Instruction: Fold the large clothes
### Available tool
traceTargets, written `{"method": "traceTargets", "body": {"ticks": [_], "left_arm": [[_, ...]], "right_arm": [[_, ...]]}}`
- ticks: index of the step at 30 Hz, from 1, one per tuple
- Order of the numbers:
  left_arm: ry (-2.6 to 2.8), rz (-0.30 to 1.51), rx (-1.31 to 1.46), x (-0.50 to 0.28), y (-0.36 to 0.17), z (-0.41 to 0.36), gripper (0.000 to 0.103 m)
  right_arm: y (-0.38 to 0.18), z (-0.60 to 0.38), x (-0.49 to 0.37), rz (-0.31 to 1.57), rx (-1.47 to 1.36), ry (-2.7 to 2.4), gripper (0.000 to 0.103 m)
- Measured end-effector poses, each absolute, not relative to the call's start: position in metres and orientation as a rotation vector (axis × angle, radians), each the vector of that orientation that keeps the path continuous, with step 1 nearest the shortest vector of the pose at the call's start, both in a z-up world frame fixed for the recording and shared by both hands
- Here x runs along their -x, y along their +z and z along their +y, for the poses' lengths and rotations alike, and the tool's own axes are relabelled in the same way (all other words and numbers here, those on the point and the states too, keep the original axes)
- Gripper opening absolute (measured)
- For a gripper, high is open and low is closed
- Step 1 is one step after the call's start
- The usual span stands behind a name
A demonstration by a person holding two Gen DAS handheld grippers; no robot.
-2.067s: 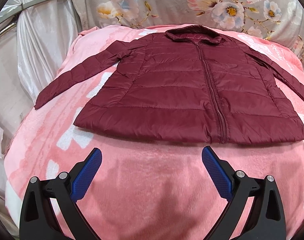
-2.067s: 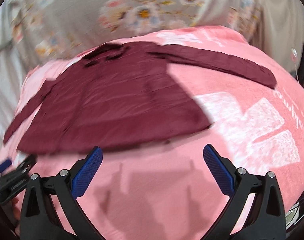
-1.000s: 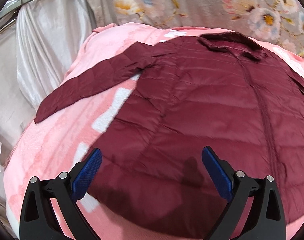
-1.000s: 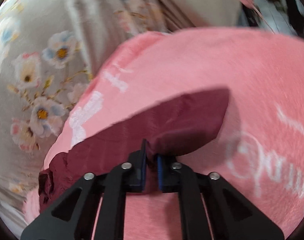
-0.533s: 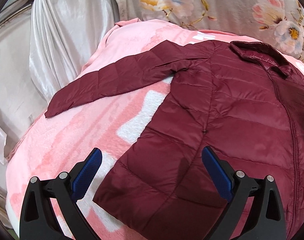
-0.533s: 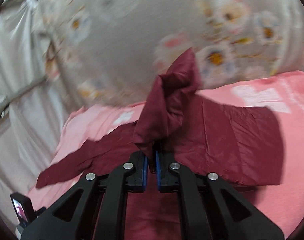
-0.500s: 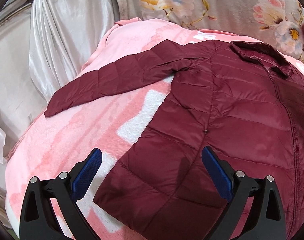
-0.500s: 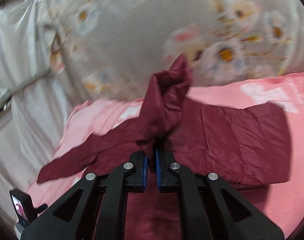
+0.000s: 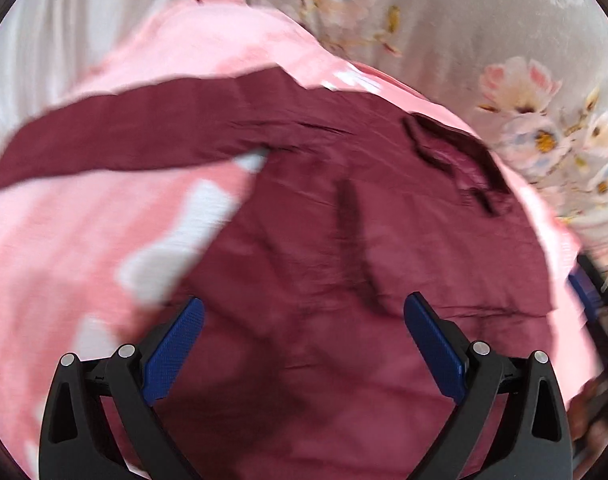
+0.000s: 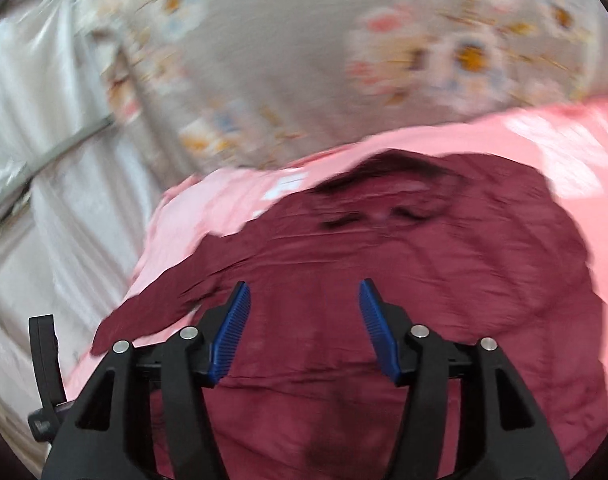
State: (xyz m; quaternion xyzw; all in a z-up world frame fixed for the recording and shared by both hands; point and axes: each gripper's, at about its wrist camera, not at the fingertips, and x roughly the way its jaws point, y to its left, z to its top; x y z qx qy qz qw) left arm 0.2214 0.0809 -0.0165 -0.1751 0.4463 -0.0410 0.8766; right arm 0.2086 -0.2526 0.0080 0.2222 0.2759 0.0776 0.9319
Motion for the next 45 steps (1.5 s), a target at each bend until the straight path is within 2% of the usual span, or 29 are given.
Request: {"method": "traceTargets", "body": {"ticks": [6,8,10,11,12,13,15,19,21,22,27,32,38,40,45], "left_arm": [[-0.204,1.021,0.449,-0.257,-0.029,0.039,0.097],[-0.210,1.048,0.453,-0.267,-0.035,0.029,0.088],[-0.220,1.076,0.421,-0.277,-0.040,0.020,0.053],[-0.216,1.084,0.403,-0.281,-0.041,0.018,0.043],[-0.207,1.089,0.387,-0.284,-0.042,0.017,0.028],[-0.197,1.087,0.380,-0.287,-0.042,0.018,0.016],[-0.190,1.072,0.368,-0.291,-0.038,0.023,0.003],[-0.165,1.013,0.313,-0.294,-0.022,0.033,0.001],[-0.147,0.988,0.271,-0.295,-0.014,0.033,0.001],[-0.136,0.971,0.248,-0.296,-0.010,0.033,0.001],[-0.114,0.950,0.164,-0.298,-0.014,0.030,0.001],[-0.113,1.013,0.137,-0.302,-0.053,0.025,0.001],[-0.073,0.927,0.026,-0.293,-0.061,0.013,0.004],[-0.055,0.904,-0.011,-0.291,-0.062,0.009,0.005],[-0.040,0.884,-0.033,-0.287,-0.062,0.005,0.006]], "right_arm": [[-0.029,-0.353,-0.194,0.599,-0.675,-0.025,0.057],[-0.044,-0.383,-0.195,0.611,-0.760,-0.071,0.057],[-0.058,-0.405,-0.199,0.623,-0.824,-0.103,0.057],[-0.065,-0.415,-0.202,0.632,-0.857,-0.116,0.056],[-0.070,-0.422,-0.205,0.638,-0.881,-0.120,0.056],[-0.078,-0.430,-0.210,0.643,-0.918,-0.121,0.056],[-0.088,-0.440,-0.219,0.651,-0.970,-0.118,0.056],[-0.099,-0.454,-0.243,0.648,-1.055,-0.119,0.051],[-0.101,-0.458,-0.252,0.649,-1.065,-0.109,0.028],[-0.098,-0.458,-0.255,0.644,-1.062,-0.101,0.003],[-0.056,-0.442,-0.236,0.528,-0.860,-0.164,0.001],[-0.081,-0.429,-0.253,0.702,-0.671,-0.308,0.001],[-0.081,-0.404,-0.265,0.812,-0.441,-0.414,0.003],[-0.067,-0.392,-0.251,0.786,-0.412,-0.474,0.007],[-0.024,-0.324,-0.227,0.667,-0.378,-0.278,0.007]]}}
